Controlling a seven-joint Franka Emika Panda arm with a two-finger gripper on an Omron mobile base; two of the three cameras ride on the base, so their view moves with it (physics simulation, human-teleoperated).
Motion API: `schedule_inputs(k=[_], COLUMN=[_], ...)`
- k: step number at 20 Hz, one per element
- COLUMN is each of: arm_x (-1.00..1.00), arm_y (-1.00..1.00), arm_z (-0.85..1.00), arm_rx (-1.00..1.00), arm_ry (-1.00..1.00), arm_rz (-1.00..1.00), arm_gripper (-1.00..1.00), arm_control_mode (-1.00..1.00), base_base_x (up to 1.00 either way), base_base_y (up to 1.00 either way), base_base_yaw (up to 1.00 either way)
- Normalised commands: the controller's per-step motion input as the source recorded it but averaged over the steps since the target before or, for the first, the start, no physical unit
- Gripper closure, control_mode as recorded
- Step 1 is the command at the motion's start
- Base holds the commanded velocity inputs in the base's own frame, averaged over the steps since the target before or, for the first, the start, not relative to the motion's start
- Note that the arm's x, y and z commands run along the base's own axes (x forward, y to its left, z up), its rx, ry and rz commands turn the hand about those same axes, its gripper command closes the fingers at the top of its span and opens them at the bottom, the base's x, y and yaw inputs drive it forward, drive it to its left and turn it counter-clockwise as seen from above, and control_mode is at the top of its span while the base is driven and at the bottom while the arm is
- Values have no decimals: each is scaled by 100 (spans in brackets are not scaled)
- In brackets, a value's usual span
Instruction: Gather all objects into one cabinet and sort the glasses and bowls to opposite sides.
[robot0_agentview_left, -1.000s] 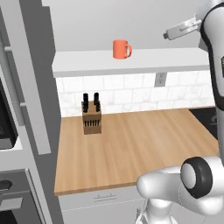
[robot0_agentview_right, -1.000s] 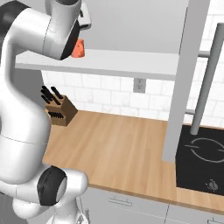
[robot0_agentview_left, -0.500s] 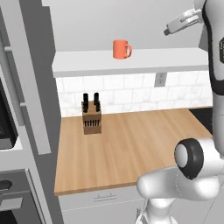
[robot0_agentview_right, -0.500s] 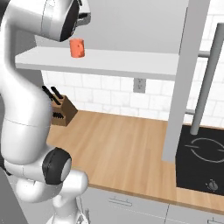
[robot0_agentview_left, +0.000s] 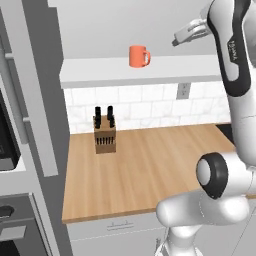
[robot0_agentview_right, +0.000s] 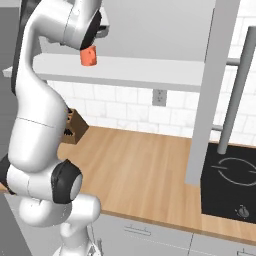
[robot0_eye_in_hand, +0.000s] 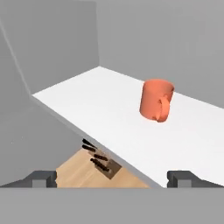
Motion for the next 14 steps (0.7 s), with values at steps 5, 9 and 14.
schedule_inputs(k=[5, 9, 14], arm_x=[69, 46, 36], arm_y=[0, 0, 0], arm_z=[-11, -14, -14], arm_rx=[7, 2, 0], arm_ry=[0, 0, 0], arm_rz=[1, 0, 1], arm_gripper=[-100, -100, -100], arm_control_mode=[-100, -100, -100], base_base_x=[0, 0, 0], base_base_y=[0, 0, 0], base_base_yaw=[0, 0, 0])
